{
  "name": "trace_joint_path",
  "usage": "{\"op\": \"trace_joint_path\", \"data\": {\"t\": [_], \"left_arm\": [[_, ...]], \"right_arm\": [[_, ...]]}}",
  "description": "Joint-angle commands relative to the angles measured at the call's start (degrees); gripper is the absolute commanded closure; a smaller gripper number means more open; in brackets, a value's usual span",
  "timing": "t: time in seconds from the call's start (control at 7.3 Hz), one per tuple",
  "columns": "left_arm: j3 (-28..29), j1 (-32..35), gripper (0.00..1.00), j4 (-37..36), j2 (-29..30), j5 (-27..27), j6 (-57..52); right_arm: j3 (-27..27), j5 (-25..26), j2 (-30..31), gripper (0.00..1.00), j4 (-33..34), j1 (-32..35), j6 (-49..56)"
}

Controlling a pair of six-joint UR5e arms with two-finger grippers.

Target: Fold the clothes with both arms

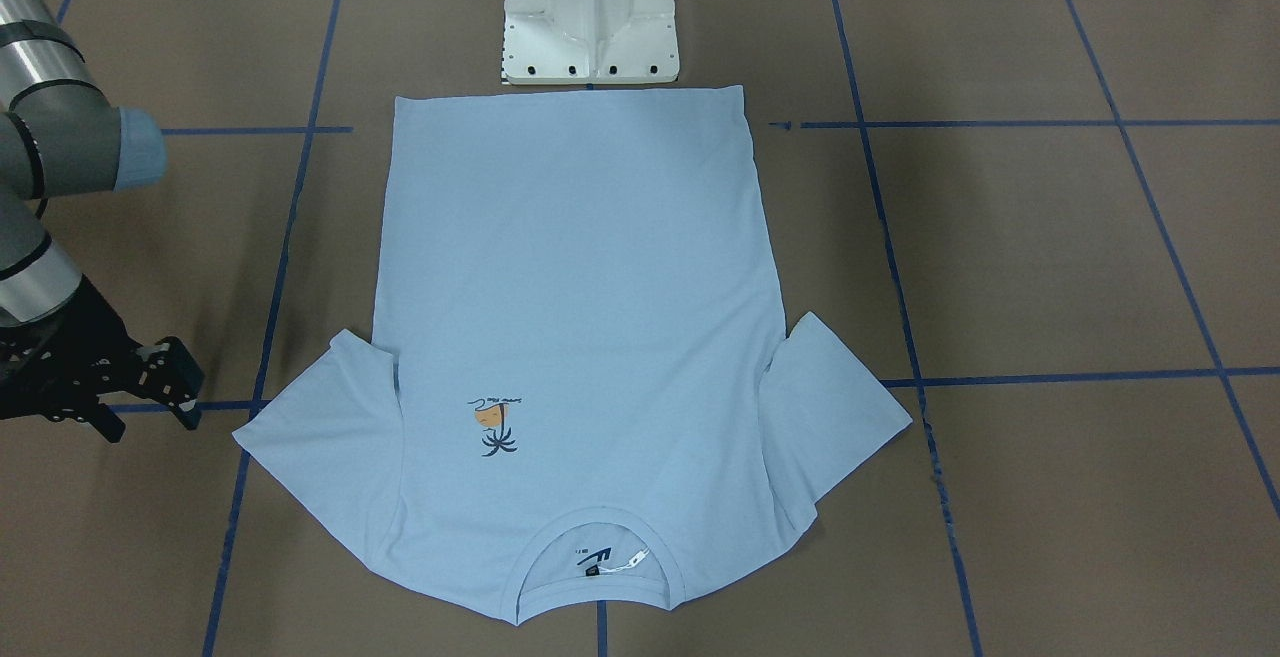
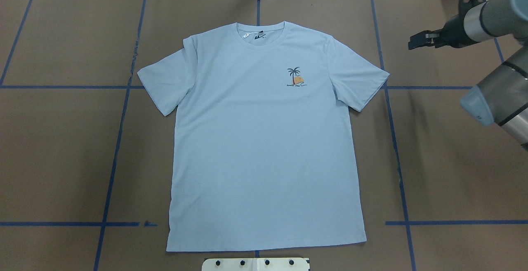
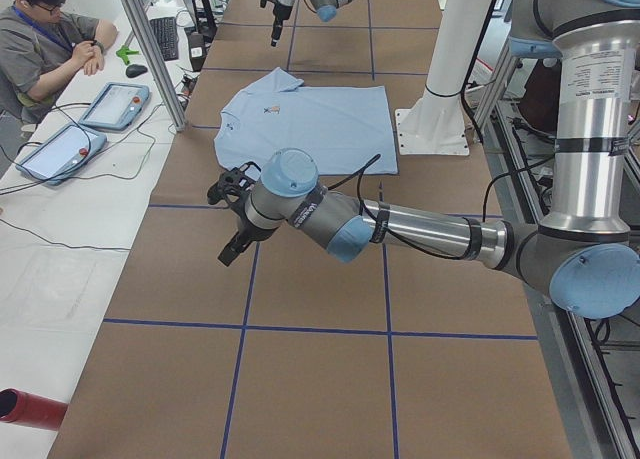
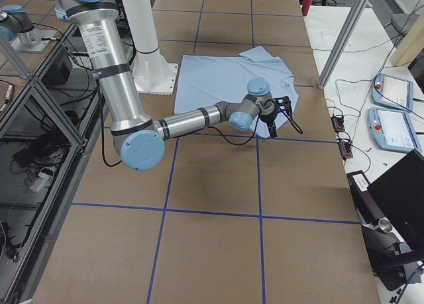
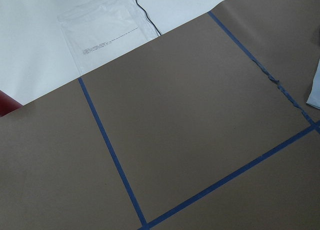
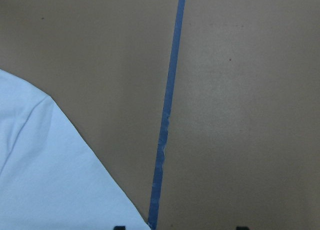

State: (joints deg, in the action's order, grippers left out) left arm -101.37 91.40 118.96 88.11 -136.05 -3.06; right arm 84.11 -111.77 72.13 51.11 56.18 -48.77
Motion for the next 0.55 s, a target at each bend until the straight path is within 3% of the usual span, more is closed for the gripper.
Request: {"op": "trace_joint_path", "data": {"t": [0.0, 0.41], "left_arm": [[-0.06, 0.0, 0.0, 0.22, -0.04, -0.09, 0.07], [0.03, 0.0, 0.0, 0.31, -0.04, -0.09, 0.07]], "right_arm": [[-4.48, 2.08, -0.59, 0.31, -4.79, -3.09, -2.72], [-5.1, 6.04, -0.94, 0.38, -5.06, -6.34, -3.17]]}}
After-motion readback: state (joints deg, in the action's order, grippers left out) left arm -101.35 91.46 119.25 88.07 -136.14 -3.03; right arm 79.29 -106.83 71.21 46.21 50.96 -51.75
